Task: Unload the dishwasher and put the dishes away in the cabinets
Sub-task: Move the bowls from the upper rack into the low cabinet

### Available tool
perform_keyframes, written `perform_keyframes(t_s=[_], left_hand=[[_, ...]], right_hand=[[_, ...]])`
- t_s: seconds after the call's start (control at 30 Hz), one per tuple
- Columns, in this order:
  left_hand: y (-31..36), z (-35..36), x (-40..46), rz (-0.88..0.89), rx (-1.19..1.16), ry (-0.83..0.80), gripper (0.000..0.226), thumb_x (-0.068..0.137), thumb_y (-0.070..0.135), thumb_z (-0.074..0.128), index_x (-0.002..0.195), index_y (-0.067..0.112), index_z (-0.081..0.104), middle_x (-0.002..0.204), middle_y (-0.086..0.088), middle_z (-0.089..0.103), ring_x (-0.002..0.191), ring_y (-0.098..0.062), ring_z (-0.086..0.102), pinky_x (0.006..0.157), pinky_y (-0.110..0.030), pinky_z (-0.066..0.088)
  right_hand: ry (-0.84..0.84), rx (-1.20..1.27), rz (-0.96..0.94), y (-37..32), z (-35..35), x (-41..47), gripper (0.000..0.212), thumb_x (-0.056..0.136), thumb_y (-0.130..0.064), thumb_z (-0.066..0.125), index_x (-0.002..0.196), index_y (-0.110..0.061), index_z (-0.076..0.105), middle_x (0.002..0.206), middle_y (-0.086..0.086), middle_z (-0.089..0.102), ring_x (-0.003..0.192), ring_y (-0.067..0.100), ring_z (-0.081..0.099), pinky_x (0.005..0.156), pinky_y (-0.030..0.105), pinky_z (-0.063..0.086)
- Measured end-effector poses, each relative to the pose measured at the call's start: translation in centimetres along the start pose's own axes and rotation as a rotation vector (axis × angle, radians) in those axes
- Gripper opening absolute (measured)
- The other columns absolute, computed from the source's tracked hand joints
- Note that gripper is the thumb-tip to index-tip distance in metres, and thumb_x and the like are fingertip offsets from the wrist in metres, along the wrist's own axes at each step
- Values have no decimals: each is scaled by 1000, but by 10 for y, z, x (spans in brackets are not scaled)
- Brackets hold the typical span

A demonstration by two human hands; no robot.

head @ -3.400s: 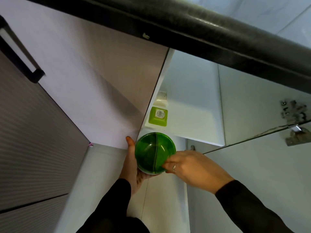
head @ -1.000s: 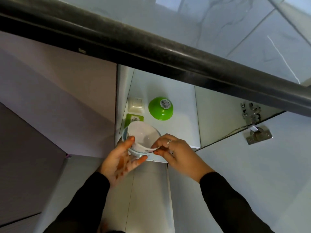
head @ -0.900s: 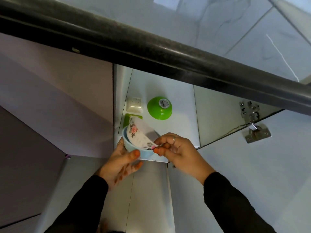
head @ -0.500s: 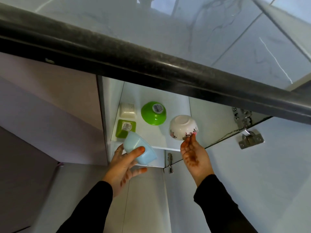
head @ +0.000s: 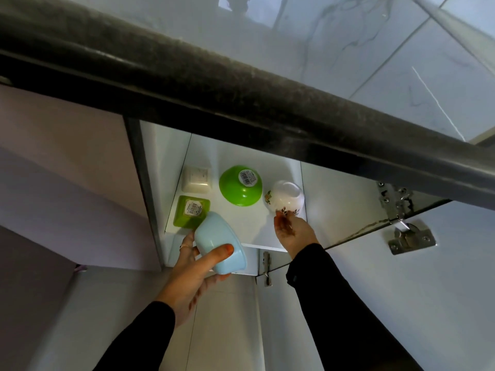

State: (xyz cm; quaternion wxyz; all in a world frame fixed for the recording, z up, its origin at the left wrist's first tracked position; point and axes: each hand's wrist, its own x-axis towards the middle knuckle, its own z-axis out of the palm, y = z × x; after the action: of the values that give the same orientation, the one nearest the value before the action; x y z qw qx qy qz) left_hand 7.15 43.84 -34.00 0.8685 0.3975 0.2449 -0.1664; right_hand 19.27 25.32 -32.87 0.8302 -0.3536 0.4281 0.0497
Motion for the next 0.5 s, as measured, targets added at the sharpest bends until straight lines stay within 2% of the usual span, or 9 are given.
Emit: perform_keyframes(t_s=[0.07,0.13,0.23,0.3,0.37,0.5], left_hand=[[1,9,4,35,-11,3,113,31,38,93,131,39,39,129,-2,55,111,-27,62,78,-40,59],[2,19,10,69,-25,22,102,41,31,89,128,36,38,131,-1,52,112,-26,61,81,-42,58],[2,33,19,102,13,64,99,38,31,87,125,33,39,131,0,49,114,-26,58,84,-43,57],[2,39,22,132,76,86,97,35,37,86,122,35,42,127,4,50,111,-21,59,85,-41,56],[-1,44,25,174,170,93,95,42,37,86,126,36,43,123,10,51,104,-11,60,85,-36,55],[-5,58,39,255,490,95,108,40,48,83,137,35,38,132,8,44,115,-15,53,98,-36,48]], right_hand=[[12,-38,6,1,3,2,28,97,-2,47,124,5,49,82,19,58,72,22,57,56,31,57],[19,-94,-7,-1,4,4,20,95,-2,52,114,5,53,77,19,62,68,22,61,49,28,56],[19,-172,-25,-8,6,7,9,92,-3,59,96,5,59,62,14,68,58,18,67,54,26,57],[-10,-214,-31,-11,6,9,11,90,-2,61,99,5,61,77,15,69,72,19,66,62,26,57],[-22,-235,-30,-14,4,10,17,88,0,63,104,5,63,88,15,68,79,19,65,68,27,56],[25,-262,-63,-15,-8,0,7,90,-6,62,94,0,64,79,11,68,75,17,64,70,25,58]])
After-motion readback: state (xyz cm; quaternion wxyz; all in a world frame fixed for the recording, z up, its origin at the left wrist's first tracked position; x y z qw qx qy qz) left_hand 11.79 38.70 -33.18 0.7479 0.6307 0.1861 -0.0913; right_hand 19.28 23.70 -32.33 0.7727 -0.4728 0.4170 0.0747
